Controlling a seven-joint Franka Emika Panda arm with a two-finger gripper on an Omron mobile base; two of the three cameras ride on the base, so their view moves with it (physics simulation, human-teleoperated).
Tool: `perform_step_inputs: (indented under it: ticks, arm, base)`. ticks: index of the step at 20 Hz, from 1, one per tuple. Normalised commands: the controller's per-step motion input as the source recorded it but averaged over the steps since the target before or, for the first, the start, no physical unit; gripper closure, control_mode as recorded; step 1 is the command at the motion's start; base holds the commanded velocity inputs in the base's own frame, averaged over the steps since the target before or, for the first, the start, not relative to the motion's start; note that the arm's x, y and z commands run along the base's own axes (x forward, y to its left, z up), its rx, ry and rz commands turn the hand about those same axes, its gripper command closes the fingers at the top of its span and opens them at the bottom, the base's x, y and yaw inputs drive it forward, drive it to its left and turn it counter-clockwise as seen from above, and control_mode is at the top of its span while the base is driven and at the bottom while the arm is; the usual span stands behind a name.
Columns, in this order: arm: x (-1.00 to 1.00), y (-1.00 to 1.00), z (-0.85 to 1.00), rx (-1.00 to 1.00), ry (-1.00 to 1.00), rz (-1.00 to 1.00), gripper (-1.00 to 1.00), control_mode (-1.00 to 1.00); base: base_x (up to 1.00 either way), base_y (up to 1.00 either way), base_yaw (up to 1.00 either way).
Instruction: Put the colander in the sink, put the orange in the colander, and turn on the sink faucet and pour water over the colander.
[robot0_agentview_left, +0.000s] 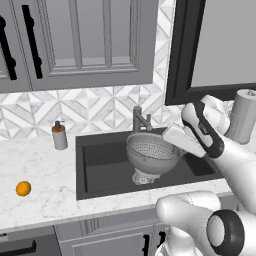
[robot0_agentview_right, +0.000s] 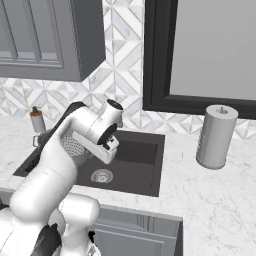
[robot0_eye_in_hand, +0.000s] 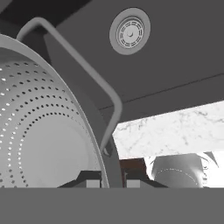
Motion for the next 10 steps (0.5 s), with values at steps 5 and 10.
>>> perform_step_inputs:
  ticks: [5, 10]
  arm:
    - [0.38, -0.31, -0.08, 0.0, 0.08, 0.07, 1.0, -1.0]
    - [0.04, -0.31, -0.23, 0.0, 0.0, 0.15, 1.0, -1.0]
  base:
    - [0.0, 0.0, 0.0]
    - [0.0, 0.0, 0.0]
